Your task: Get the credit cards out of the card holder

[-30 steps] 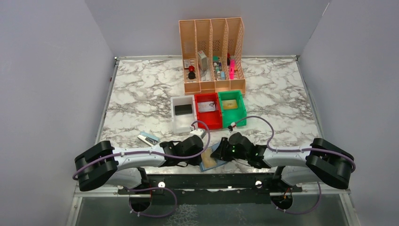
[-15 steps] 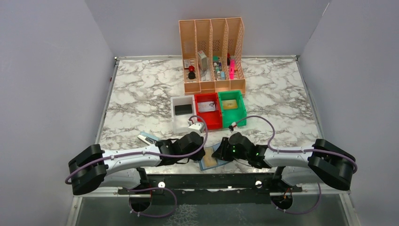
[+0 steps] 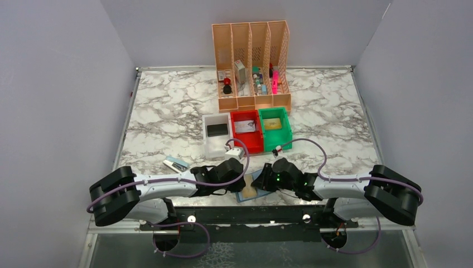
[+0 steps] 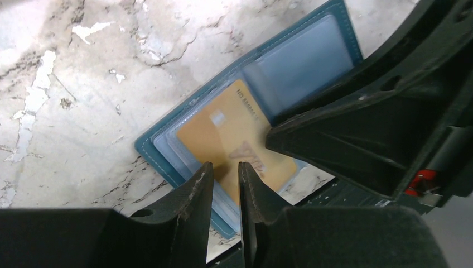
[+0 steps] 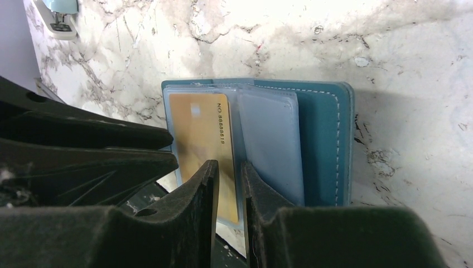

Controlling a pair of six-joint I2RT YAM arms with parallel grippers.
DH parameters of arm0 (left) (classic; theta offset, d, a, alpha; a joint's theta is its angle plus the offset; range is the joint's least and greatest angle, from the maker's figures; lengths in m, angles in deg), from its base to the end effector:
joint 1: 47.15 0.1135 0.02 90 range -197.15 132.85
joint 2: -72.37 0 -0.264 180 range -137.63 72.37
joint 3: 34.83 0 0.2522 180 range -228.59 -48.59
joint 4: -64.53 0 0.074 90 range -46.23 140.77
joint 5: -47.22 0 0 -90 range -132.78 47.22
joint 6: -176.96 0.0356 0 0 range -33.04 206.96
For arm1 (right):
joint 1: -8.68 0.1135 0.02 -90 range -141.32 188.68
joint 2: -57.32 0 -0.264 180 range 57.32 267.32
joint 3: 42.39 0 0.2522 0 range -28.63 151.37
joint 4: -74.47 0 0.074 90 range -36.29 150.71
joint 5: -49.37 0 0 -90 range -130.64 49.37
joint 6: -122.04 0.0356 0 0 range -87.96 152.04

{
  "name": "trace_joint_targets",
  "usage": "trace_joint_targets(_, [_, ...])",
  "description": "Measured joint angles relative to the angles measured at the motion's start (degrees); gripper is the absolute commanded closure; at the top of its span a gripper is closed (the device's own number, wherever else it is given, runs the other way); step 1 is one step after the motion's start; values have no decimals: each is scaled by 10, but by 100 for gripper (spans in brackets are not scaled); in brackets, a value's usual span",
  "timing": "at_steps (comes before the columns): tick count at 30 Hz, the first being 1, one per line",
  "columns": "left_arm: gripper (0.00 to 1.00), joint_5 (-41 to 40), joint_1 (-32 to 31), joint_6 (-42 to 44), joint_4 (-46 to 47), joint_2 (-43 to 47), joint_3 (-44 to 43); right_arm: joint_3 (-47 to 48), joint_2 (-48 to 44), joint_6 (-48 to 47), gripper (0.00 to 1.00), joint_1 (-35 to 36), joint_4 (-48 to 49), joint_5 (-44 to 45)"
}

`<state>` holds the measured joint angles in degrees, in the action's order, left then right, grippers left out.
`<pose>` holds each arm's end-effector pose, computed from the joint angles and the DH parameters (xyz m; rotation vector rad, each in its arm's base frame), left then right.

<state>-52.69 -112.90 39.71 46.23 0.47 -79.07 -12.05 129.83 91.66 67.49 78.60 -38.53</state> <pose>0.1030 -0.2137 0.1690 0.3135 2.4669 -0.7192 0.1119 0.1823 0.1285 0.0394 2.4618 1.0076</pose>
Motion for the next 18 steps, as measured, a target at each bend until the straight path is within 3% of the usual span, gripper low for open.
trace_joint_targets(12, [75, 7, 0, -24, 26, -16, 21, -4, 0, 3, 73, 0, 8, -1])
trace_joint_targets(18, [83, 8, 1, -23, 33, -23, 21, -18, 1, 6, 84, 0, 31, -3])
